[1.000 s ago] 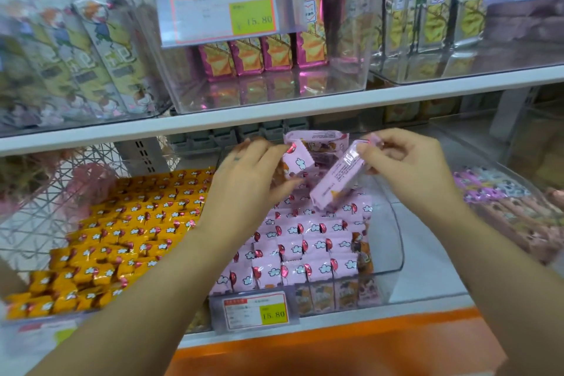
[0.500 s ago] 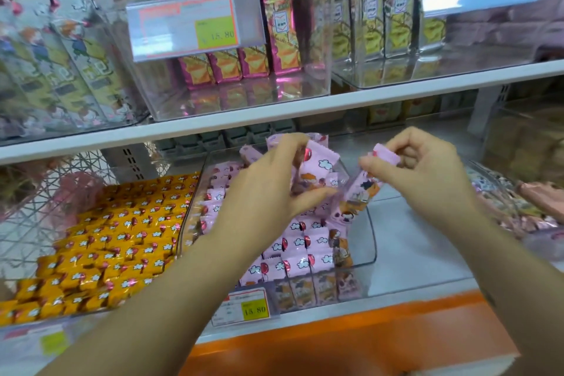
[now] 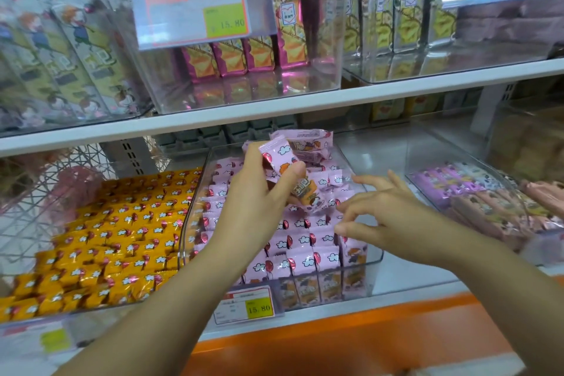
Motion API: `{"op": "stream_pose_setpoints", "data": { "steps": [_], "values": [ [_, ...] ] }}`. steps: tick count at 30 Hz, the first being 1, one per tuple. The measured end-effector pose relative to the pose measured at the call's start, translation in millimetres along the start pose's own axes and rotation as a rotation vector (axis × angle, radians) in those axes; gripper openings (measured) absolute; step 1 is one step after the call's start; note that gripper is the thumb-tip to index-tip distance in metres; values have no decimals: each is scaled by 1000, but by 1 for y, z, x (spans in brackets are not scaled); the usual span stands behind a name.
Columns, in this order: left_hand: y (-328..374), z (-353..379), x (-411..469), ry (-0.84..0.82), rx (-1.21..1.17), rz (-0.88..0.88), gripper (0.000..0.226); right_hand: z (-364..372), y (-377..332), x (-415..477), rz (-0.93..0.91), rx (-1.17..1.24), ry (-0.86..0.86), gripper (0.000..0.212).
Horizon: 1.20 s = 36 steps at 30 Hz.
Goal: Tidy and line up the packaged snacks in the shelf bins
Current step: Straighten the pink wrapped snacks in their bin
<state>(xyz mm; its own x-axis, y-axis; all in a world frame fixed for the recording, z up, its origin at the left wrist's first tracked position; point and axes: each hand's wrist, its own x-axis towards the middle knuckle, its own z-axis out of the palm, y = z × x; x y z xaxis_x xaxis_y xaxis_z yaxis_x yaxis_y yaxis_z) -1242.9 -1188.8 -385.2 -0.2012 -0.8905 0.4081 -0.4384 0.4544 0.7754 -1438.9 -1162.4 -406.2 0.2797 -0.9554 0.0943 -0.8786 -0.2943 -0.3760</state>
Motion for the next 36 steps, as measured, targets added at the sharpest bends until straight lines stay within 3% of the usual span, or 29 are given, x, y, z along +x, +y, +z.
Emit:
{"op": "stream_pose_setpoints", "data": {
  "steps": [5,8,13,17,20,22,24,28,33,36],
  "values": [
    [-9,2,3,-24,23,-22,23,7,-6,5,9,-230,-103,33],
    [-9,5,2,-67,6,-19,23,5,-6,6,22,-197,-94,20],
    [-8,12,3,-97,10,41,30,-4,2,-4,-16,-130,-77,20],
    [-14,28,9,-211,239,78,35,-5,6,-8,-35,-160,-49,7],
    [-23,41,12,-337,493,99,31,0,11,-6,-38,-83,-14,23],
    [-26,42,14,-390,522,118,20,3,14,-5,-58,-43,2,29],
    [-29,40,16,-423,575,152,25,6,13,-5,-84,-19,8,29],
    [-30,34,20,-579,746,167,34,8,9,-2,-136,-57,26,6],
    [-28,27,24,-702,708,141,37,0,2,-4,-106,-48,12,12],
    [-34,20,22,-541,509,113,33,-9,-4,-3,-64,204,68,7]
  ]
}}
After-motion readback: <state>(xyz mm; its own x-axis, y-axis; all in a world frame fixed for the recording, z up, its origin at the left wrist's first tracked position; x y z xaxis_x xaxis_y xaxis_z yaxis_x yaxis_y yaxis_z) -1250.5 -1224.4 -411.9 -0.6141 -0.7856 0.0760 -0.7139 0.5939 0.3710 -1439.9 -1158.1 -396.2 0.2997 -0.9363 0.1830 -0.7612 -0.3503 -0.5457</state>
